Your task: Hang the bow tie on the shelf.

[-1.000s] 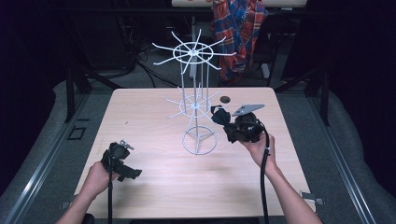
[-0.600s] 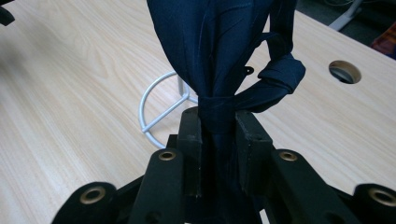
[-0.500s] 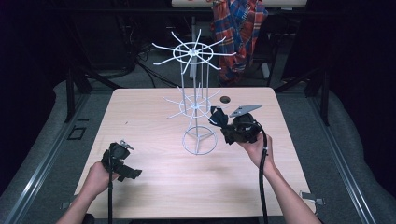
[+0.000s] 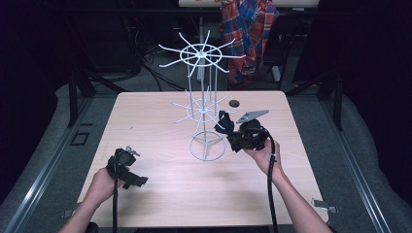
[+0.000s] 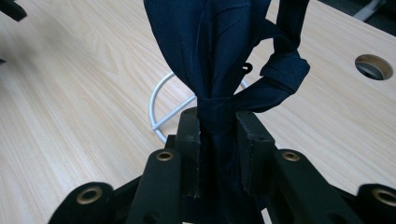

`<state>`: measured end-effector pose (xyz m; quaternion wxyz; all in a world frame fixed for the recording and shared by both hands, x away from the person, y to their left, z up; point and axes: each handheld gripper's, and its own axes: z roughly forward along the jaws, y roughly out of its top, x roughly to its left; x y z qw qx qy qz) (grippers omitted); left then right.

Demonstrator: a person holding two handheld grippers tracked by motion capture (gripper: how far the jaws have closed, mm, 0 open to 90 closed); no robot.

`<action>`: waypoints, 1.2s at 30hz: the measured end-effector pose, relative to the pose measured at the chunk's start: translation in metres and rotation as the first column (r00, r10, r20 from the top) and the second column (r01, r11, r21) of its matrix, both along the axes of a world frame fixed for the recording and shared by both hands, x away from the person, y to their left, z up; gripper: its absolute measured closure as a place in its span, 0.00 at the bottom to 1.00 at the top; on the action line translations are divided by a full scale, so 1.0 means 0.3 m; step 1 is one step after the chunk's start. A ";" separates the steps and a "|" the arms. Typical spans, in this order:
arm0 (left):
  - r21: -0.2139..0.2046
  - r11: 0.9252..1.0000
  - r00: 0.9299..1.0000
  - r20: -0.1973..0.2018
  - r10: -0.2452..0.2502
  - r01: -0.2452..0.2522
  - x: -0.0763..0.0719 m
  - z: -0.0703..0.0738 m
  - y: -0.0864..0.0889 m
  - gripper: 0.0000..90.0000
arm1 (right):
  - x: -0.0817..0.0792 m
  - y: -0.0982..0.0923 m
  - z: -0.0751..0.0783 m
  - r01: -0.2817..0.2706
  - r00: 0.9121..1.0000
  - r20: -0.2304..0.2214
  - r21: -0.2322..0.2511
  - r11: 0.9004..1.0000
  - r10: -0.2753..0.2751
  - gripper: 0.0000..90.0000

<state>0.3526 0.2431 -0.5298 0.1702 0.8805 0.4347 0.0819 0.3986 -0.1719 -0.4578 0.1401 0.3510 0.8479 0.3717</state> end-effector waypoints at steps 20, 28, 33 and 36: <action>0.006 1.000 1.000 -0.005 -0.009 0.009 -0.002 0.000 -0.002 0.03 | 0.017 0.022 -0.043 0.039 0.998 -0.054 -0.042 0.998 -0.041 0.74; 0.014 1.000 1.000 -0.010 -0.015 0.015 -0.002 -0.002 -0.006 0.03 | 0.017 0.032 -0.055 0.044 0.996 -0.072 -0.047 0.998 -0.048 0.69; 0.011 1.000 1.000 -0.009 -0.016 0.016 -0.002 -0.002 -0.003 0.03 | 0.018 0.036 -0.058 0.039 0.995 -0.087 -0.049 0.998 -0.043 0.61; 0.011 1.000 1.000 -0.009 -0.016 0.017 -0.003 -0.001 -0.003 0.03 | 0.017 0.034 -0.056 0.039 0.995 -0.089 -0.048 0.998 -0.043 0.62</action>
